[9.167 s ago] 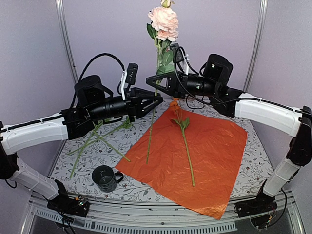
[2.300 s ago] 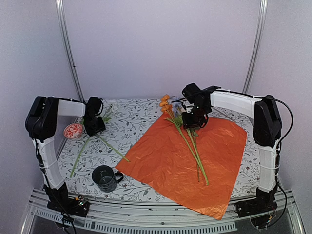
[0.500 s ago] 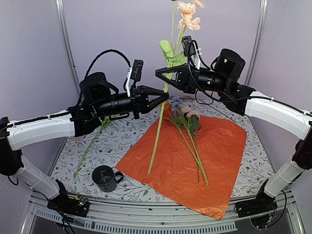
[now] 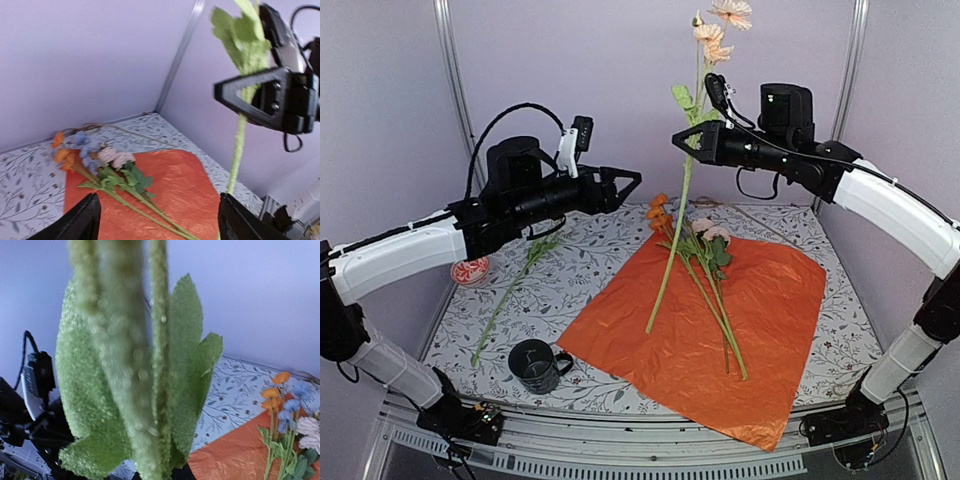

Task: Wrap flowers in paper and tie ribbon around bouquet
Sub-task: Place the fake flower on the flattened wrapping paper.

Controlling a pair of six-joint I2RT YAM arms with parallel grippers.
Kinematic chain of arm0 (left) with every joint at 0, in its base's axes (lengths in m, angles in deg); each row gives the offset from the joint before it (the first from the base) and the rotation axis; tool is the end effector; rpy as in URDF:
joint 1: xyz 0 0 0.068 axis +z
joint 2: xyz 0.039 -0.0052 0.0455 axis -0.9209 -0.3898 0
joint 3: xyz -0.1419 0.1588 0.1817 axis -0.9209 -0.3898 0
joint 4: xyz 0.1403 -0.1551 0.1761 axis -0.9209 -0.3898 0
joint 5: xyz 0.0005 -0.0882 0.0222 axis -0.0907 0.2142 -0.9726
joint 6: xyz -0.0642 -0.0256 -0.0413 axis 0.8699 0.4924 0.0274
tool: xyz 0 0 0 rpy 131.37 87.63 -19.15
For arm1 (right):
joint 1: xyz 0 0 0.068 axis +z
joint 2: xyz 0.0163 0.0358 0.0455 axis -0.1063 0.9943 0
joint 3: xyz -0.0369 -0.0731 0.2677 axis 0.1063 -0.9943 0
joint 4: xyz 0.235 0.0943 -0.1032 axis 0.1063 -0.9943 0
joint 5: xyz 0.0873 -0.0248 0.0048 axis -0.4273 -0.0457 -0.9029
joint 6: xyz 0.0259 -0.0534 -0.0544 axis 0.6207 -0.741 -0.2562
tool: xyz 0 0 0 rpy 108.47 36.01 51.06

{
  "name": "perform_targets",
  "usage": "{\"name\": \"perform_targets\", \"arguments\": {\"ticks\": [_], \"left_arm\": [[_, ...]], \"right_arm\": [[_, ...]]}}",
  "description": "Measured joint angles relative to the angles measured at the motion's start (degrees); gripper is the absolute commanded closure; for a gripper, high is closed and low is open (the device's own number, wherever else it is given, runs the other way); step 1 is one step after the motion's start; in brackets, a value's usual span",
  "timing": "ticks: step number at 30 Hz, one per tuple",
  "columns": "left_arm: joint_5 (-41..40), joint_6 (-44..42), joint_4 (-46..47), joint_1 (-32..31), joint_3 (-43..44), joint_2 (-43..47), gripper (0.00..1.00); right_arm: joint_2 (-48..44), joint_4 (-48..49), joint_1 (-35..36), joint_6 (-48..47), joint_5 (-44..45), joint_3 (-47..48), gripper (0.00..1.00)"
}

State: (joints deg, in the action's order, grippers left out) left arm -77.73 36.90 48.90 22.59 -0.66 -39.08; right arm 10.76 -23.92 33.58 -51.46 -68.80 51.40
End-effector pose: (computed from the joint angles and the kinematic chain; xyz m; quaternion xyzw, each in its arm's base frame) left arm 0.2703 -0.2748 0.3800 0.1763 0.7114 -0.4007 0.5497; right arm 0.3098 0.2810 0.4438 -0.2019 0.7297 0.4181 0.5020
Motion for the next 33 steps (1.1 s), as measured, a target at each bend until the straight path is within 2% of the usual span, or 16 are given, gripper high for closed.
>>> {"name": "perform_targets", "arguments": {"ticks": [4, 7, 12, 15, 19, 23, 26, 33], "left_arm": [[-9.97, 4.5, -13.44, 7.52, 5.6, -2.6, 0.2], [-14.08, 6.64, -21.57, 11.89, 8.17, -6.01, 0.2], [-16.04, 7.65, -30.03, 14.51, 7.76, -9.94, 0.2], [-15.85, 7.43, -32.37, 14.56, 7.69, -11.13, 0.21], [-15.91, 6.75, -33.7, 14.86, 7.72, -12.17, 0.2], [-16.61, 6.1, -36.52, 16.2, 8.24, -15.43, 0.18], [-17.29, 5.25, -38.91, 17.73, 8.26, -18.49, 0.16], [-21.2, 2.27, -43.43, 21.51, 8.26, -22.36, 0.18]], "right_arm": [[8.24, -15.47, -2.58, -1.31, 8.04, 7.04, 1.0], [16.39, -25.86, -3.87, -2.82, 10.8, 10.45, 1.0], [32.0, -38.97, -4.52, -5.88, 14.67, 15.8, 1.0], [36.57, -42.8, -4.44, -7.08, 15.87, 19.58, 0.99], [39.74, -43.52, -4.44, -8.83, 17.88, 24.81, 0.86], [40.54, -42.6, -4.44, -9.9, 20.28, 26.49, 0.61], [41.07, -41.68, -4.44, -10.6, 22.53, 26.53, 0.55], [41.27, -40.24, -4.42, -11.78, 25.75, 26.53, 0.53]]}}
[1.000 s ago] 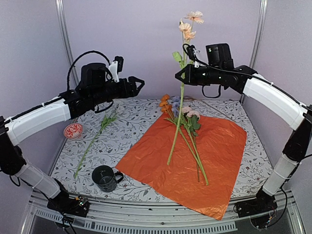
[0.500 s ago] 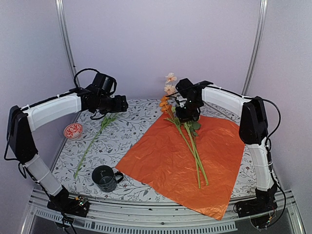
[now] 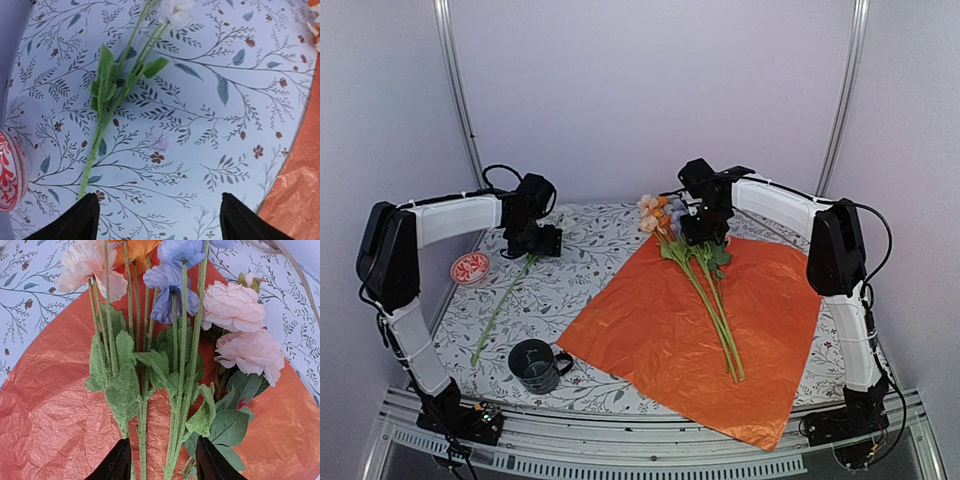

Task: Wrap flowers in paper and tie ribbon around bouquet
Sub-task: Place the fake flower on the flattened wrapping paper, then pick up the fake flower from the center of the board.

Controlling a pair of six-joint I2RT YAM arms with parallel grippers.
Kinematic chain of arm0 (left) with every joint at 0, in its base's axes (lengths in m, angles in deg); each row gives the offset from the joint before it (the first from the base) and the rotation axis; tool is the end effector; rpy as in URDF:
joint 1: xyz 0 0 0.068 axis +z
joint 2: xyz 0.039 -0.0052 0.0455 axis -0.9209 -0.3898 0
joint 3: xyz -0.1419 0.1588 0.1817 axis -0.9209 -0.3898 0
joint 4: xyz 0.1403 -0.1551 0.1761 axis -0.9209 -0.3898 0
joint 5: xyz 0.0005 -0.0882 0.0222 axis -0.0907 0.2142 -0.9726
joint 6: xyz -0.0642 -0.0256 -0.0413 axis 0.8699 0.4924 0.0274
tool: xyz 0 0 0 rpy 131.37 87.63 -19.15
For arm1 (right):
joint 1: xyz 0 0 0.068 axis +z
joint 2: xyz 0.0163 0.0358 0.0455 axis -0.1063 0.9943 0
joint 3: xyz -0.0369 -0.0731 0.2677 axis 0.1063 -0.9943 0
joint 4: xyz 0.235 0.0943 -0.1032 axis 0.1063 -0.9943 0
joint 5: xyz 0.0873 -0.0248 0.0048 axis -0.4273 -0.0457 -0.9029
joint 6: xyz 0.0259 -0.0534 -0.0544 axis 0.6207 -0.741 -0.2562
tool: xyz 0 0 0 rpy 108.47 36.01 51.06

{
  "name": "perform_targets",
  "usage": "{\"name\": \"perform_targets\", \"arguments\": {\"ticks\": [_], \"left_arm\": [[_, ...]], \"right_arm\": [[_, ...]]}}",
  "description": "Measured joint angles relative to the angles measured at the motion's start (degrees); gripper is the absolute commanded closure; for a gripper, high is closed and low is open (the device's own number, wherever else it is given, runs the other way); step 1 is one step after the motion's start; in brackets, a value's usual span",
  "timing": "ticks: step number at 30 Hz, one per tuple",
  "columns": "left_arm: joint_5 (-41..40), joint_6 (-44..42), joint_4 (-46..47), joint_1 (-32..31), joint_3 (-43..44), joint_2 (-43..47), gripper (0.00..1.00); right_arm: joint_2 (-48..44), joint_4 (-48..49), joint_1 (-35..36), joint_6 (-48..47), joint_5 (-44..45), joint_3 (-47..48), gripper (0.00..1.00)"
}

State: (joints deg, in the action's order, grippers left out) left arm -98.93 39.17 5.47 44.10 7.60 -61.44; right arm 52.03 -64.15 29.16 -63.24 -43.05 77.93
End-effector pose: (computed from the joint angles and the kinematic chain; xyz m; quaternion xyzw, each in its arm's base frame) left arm 0.3835 -0.1421 0.1975 -0.0422 0.9605 0.0252 0.2739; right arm 0.4409 0.2964 0.1992 -0.1903 0.9512 0.0065 0.2429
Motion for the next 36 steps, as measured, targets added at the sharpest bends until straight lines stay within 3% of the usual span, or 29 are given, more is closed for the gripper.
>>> {"name": "perform_targets", "arguments": {"ticks": [6, 13, 20, 25, 27, 29, 30, 36], "left_arm": [[-3.82, -4.15, -2.99, 4.37, -0.31, -4.74, 0.2], [-2.49, -8.0, -4.87, 8.59, 3.52, -13.11, 0.22], [2.62, -10.75, -4.52, 11.96, 9.66, -18.49, 0.35], [10.38, -12.37, -3.85, 13.46, 9.03, -18.67, 0.57], [13.03, -13.03, -3.41, 13.73, 8.94, -18.71, 0.72], [14.16, -13.7, -3.32, 13.81, 8.94, -18.78, 0.95], [14.49, -13.9, -3.3, 13.86, 8.96, -18.82, 1.0], [15.02, -14.12, -2.75, 13.84, 8.85, -18.67, 1.0]], "right_arm": [[-2.82, 1.11, 1.16, -0.7, 0.5, -3.67, 0.52], [-7.69, 2.49, 4.74, -1.22, 0.48, -7.08, 0.52], [-8.55, 2.6, 5.97, -1.31, 0.52, -10.16, 0.52], [-8.55, 2.29, 5.92, -1.31, 0.72, -11.96, 0.52], [-8.57, 2.32, 5.92, -1.31, 0.81, -11.96, 0.52], [-8.68, 2.29, 5.92, -1.31, 1.01, -11.96, 0.52], [-8.79, 2.29, 5.92, -1.33, 1.14, -11.96, 0.52], [-10.32, 2.23, 5.92, -1.33, 1.68, -12.33, 0.52]]}}
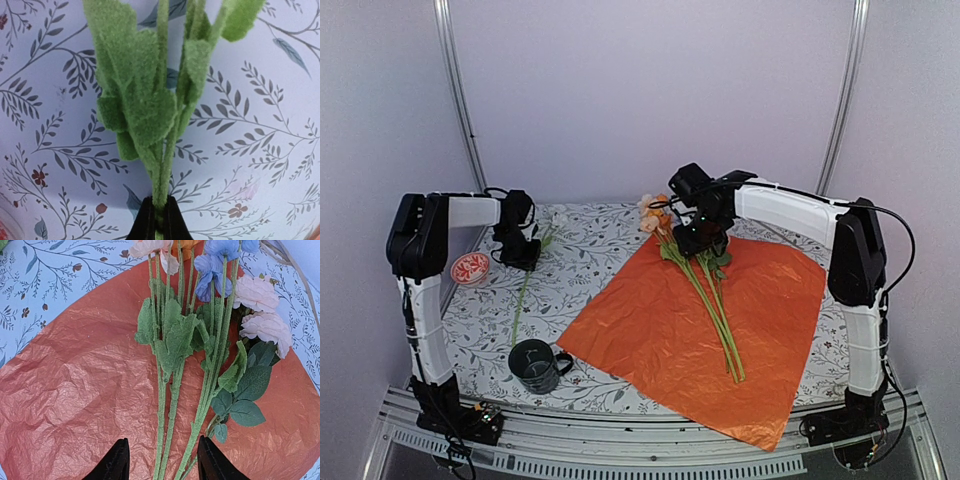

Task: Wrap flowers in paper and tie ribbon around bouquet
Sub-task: Pick up the fake flower from the center of the board.

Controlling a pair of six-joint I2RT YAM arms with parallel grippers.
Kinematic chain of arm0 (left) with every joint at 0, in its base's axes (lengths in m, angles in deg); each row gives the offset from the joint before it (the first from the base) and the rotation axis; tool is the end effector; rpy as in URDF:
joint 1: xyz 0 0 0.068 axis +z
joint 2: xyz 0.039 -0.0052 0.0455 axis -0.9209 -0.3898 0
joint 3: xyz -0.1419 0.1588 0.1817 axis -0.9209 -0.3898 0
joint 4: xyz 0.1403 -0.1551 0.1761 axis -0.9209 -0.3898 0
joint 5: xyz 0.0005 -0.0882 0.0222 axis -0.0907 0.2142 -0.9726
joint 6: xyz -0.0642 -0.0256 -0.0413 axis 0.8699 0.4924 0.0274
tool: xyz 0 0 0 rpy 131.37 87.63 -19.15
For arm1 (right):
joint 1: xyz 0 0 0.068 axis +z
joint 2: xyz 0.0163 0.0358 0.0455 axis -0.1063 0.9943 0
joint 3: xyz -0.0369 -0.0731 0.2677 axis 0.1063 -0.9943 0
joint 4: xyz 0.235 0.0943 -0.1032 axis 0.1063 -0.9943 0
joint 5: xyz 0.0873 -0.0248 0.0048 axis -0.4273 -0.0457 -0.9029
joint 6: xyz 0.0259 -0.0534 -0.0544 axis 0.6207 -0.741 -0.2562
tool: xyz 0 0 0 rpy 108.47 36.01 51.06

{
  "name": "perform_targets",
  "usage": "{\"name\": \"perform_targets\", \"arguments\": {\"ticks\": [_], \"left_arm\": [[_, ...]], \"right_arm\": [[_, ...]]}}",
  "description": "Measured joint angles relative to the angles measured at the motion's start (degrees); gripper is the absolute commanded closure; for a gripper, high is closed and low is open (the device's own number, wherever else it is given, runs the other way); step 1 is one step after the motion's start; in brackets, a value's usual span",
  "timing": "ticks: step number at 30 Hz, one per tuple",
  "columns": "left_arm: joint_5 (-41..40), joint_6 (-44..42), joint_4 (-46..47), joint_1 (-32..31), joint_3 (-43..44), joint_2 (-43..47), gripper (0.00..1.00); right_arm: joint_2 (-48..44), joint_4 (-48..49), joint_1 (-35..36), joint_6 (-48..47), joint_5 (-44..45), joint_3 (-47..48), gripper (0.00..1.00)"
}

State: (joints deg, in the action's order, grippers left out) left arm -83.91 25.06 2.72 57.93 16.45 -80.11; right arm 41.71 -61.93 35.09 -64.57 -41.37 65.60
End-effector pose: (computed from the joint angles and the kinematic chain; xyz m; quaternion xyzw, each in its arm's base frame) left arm 0.4429 -0.0704 0.1061 -0.0076 0.9907 -0.0169 0.1349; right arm 0.3805 0.3137 0.2202 -0.2463 0.9365 0.0041 0.2498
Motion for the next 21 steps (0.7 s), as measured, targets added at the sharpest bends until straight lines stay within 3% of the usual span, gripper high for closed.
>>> {"name": "perform_targets", "arguments": {"ticks": [6, 14, 17, 21], "left_arm": [[-4.09, 1.92, 3.87, -2.43, -6.43, 8.15, 1.0], [-31.26, -3.72, 16.74, -18.05, -4.9, 31.61, 1.0], [-26.23, -3.76, 21.81, -21.73, -5.01, 38.34, 1.0], [-8.22, 1.73, 35.06, -20.98, -11.65, 46.86, 1.0]], "right_arm": [[-2.32, 0.13, 0.02, 0.02, -0.24, -0.17, 0.51], [-9.68, 4.22, 0.57, -0.42, -4.22, -2.54, 0.51], [-14.8, 9.68, 1.2, -1.51, -10.03, -5.97, 0.49], [-24.17, 24.5, 2.43, -2.4, -25.11, -15.39, 0.36]]}}
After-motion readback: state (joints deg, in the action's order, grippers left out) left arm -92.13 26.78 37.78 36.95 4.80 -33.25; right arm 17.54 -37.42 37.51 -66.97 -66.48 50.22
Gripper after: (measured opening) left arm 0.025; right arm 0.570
